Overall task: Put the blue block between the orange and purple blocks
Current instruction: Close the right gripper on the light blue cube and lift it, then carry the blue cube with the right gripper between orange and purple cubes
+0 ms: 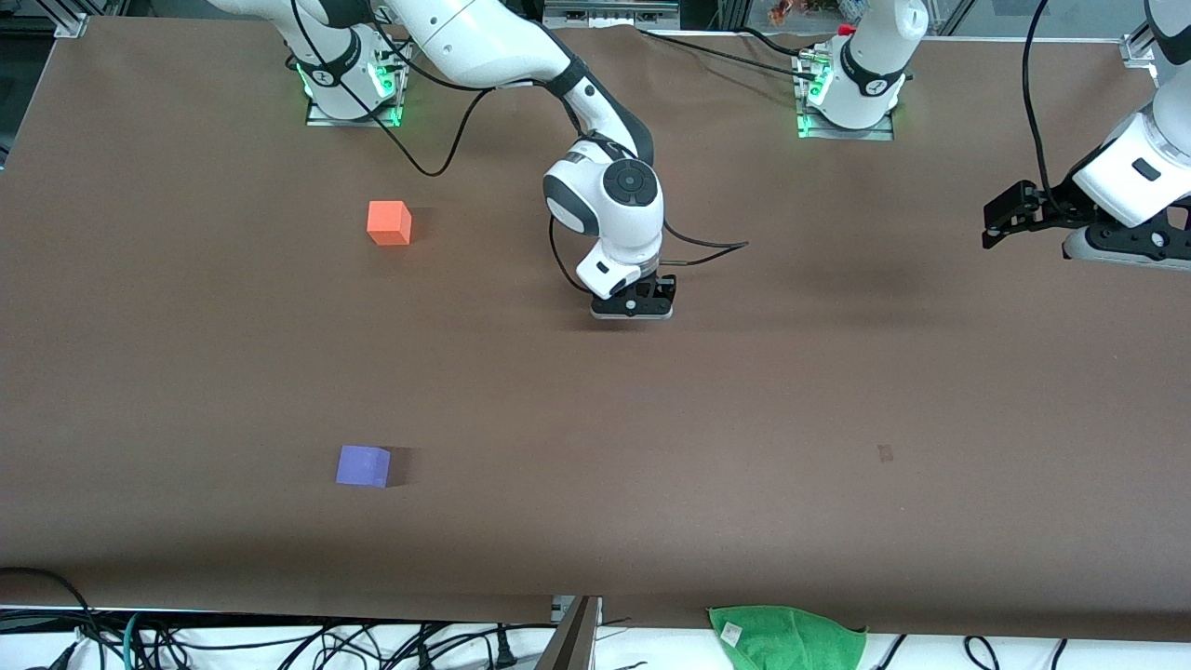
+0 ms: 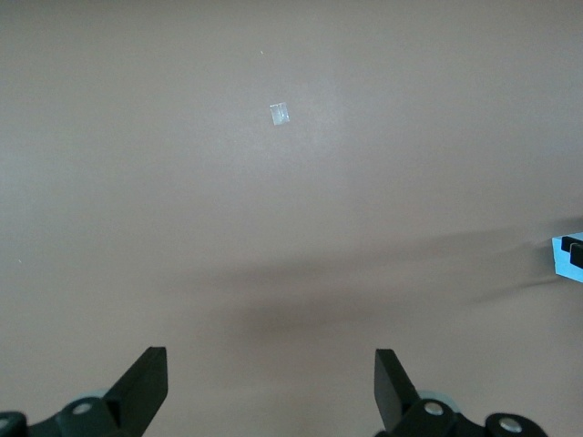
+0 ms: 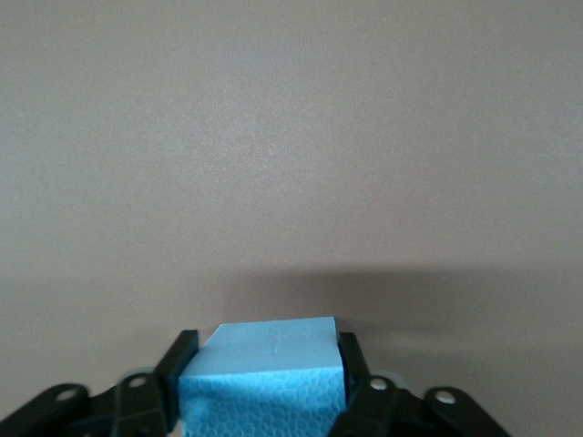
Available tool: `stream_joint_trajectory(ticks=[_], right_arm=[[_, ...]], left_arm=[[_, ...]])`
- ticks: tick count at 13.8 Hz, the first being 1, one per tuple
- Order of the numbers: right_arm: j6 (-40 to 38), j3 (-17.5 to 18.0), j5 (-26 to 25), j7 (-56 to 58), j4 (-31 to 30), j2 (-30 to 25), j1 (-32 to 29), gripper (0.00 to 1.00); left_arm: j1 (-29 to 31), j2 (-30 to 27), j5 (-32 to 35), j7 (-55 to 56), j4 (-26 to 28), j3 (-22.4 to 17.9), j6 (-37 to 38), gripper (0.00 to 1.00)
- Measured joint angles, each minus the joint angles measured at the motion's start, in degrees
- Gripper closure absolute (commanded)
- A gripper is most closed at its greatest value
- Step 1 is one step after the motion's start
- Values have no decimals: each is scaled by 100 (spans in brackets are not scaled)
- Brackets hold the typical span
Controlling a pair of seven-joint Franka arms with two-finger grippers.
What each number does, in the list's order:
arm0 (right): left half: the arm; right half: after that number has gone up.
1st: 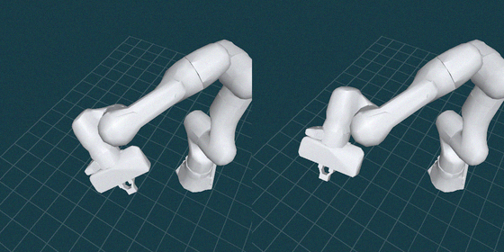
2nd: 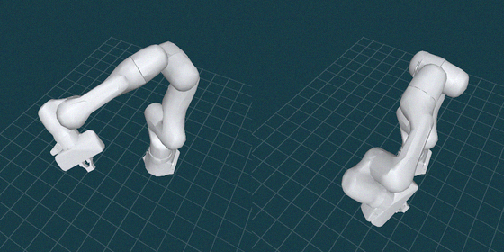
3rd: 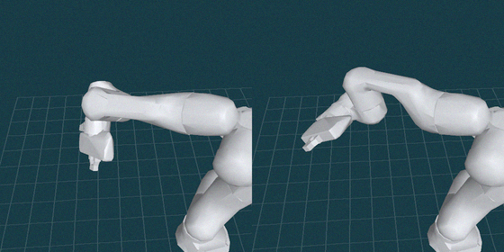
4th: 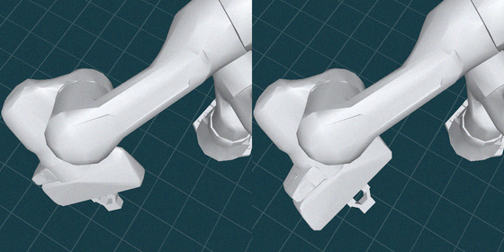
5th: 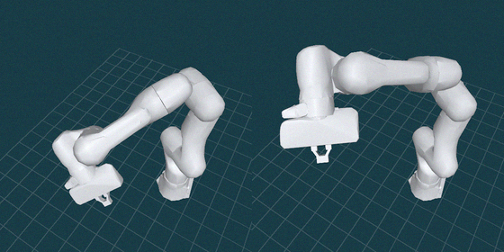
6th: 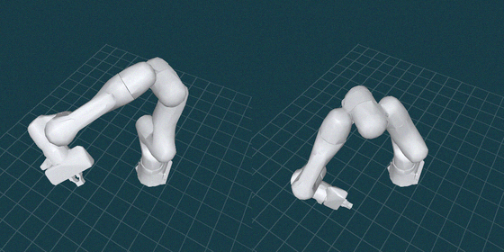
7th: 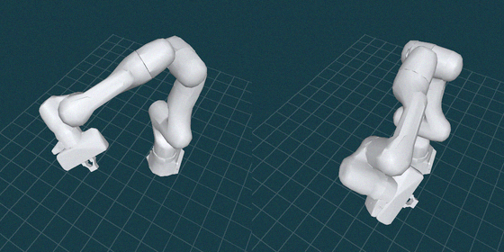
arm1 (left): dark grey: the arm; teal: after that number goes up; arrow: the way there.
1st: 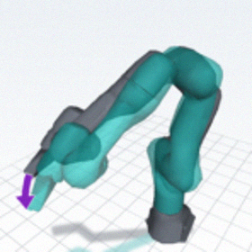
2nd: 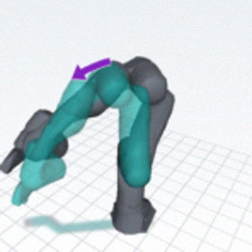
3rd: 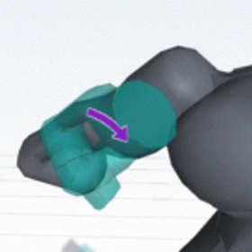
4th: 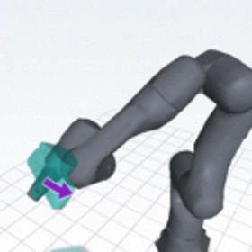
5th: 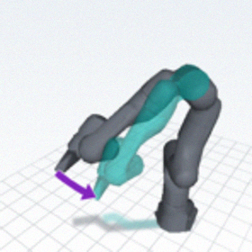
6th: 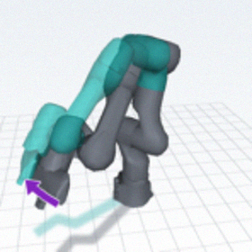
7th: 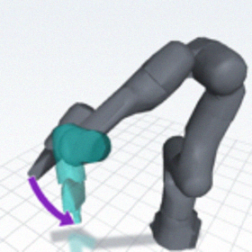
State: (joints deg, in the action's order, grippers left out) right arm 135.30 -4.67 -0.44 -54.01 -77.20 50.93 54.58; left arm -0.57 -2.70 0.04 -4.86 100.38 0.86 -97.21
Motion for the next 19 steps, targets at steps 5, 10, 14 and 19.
stream_joint_trajectory(ticks=[5, 10, 14, 19], right_arm=[[-170, -56, -2, 167, 5, -35, -88, 62], [-1249, -117, 48, 1358, 42, -502, -902, 62], [-1571, -139, 313, 2508, -234, -903, -1931, 62], [-1533, -146, 360, 3889, -1410, -1652, -3214, 62]], left_arm=[[-15, 0, 0, -1, 0, 111, 2, 0], [-23, 0, 0, 9, -1, 296, 2, 0], [-20, 0, 0, 12, -2, 289, 2, 0], [-16, 0, 0, 19, -1, 280, 2, 0]])
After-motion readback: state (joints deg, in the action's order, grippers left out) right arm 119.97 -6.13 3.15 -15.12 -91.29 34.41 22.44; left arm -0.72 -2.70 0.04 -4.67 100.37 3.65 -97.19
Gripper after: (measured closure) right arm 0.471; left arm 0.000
